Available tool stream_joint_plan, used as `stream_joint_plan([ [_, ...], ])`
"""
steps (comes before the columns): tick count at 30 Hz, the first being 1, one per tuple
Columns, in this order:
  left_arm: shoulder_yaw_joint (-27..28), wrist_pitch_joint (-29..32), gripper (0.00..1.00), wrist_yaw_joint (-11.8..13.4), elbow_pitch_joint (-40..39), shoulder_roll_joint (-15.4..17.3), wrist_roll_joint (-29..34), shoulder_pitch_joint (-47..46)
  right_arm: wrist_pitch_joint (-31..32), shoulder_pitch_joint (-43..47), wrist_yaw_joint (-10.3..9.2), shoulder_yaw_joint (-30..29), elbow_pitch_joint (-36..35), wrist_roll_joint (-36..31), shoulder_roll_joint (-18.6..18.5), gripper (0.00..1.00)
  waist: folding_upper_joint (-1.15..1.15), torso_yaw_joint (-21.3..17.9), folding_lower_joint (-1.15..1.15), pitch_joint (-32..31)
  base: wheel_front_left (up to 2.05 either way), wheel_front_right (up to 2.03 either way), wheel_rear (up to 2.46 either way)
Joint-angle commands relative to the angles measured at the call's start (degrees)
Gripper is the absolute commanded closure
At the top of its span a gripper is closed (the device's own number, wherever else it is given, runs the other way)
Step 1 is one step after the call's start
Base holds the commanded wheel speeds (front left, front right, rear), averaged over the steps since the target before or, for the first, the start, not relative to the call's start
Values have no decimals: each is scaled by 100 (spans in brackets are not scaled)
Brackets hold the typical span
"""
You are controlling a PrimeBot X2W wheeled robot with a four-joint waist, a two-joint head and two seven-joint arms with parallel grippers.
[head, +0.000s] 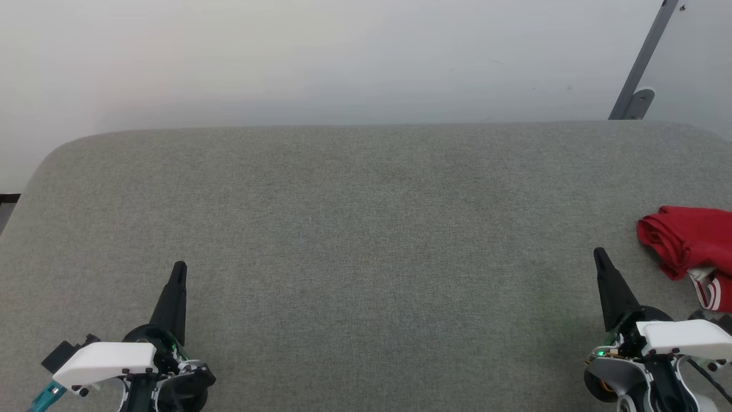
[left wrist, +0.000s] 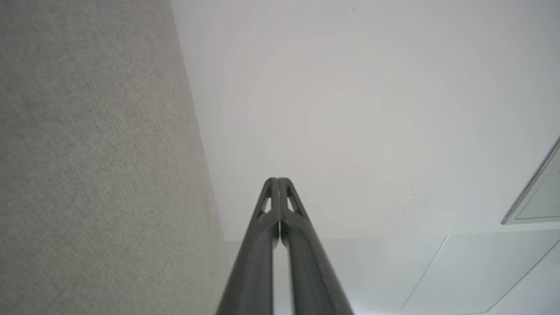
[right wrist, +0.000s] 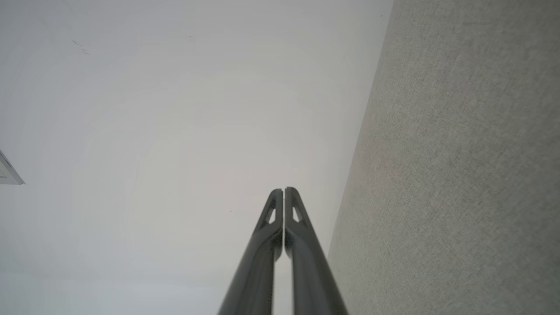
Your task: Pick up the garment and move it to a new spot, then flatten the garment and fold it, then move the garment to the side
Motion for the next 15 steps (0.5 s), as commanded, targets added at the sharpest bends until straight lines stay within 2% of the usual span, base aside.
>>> stream_joint_plan([
  [1, 17, 33, 100, -17, -2, -9, 23, -77, 5, -25, 2, 1, -2, 23, 9, 100, 0, 0, 0, 0, 0, 0, 0],
  [15, 20, 34, 100, -17, -2, -11, 28, -78, 5, -25, 2, 3, -1, 23, 9, 100, 0, 0, 0, 0, 0, 0, 0],
])
